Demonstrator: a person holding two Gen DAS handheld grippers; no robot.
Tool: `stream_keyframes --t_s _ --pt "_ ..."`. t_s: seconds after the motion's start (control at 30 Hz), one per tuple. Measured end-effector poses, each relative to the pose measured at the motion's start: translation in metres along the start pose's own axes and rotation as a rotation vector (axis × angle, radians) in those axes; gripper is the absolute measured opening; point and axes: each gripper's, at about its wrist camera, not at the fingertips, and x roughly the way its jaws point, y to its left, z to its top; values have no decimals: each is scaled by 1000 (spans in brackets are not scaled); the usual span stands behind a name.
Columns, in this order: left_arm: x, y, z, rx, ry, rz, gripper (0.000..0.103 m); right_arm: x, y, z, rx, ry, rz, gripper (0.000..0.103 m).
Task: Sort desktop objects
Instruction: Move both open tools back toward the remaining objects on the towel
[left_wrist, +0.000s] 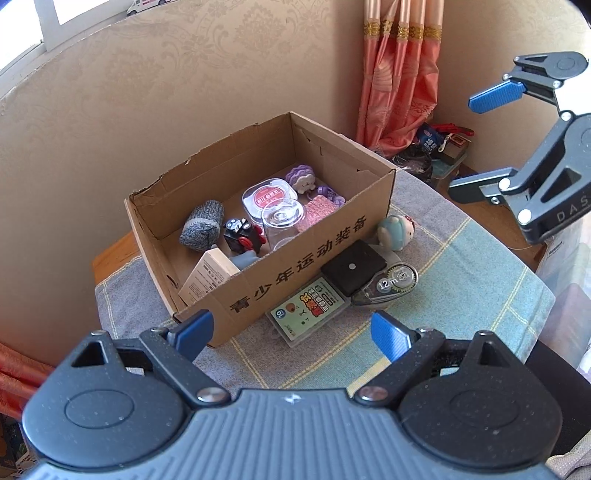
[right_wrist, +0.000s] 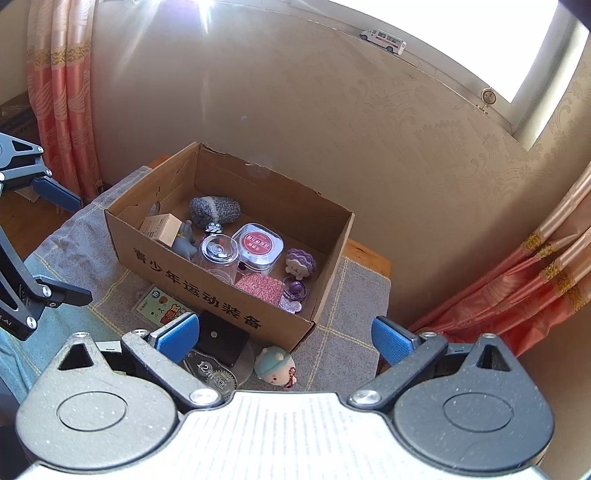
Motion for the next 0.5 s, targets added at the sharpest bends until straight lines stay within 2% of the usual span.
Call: stream_keyframes --t_s 0.2,0.5 --pt "0 -12 -11 -17 2 -15 92 7 3 -15 22 20 4 101" --pt "18 -14 -17 -136 -10 -36 92 35 -16 -42 132 51 23 101"
